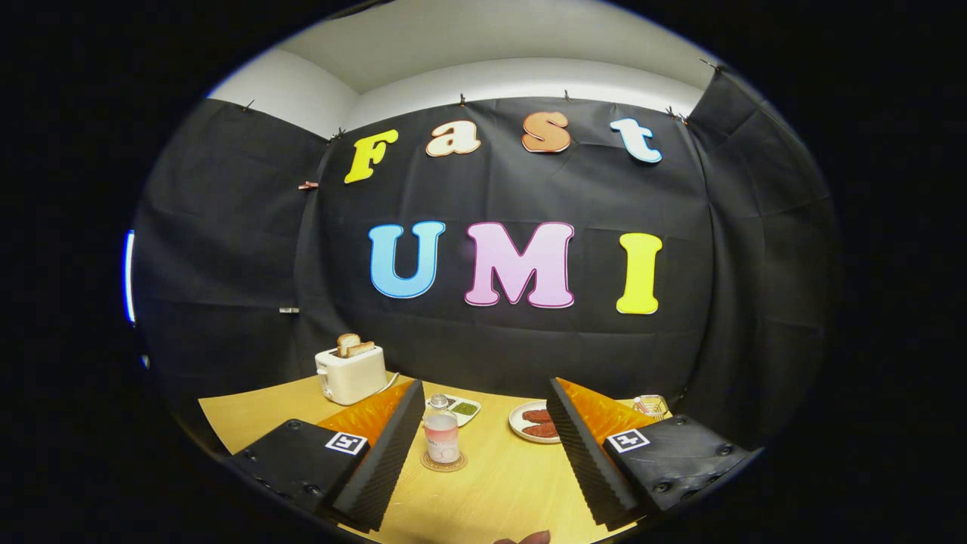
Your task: Take the bottle from table, then pour the juice into the cup, finally place the bottle on the coaster
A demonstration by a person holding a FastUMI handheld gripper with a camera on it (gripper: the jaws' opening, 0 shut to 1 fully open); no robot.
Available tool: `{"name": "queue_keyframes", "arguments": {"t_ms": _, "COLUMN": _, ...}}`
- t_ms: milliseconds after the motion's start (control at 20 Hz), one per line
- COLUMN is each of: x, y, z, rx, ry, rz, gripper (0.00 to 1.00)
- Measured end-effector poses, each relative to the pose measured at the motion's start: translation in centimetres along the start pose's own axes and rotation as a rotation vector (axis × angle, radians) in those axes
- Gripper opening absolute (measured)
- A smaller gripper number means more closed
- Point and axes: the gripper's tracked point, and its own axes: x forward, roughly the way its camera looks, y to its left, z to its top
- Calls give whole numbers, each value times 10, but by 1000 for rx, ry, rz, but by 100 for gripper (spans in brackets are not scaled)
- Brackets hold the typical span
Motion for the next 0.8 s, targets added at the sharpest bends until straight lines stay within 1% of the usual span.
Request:
{"name": "queue_keyframes", "arguments": {"t_ms": 150, "x": -17, "y": -8, "z": 8, "rx": 3, "ry": -11, "rz": -8, "gripper": 99}}
{"name": "queue_keyframes", "arguments": {"t_ms": 400, "x": -39, "y": -23, "z": 14, "rx": -33, "ry": -24, "rz": -16, "gripper": 98}}
{"name": "queue_keyframes", "arguments": {"t_ms": 800, "x": -58, "y": -44, "z": 9, "rx": -21, "ry": -15, "rz": -46, "gripper": 98}}
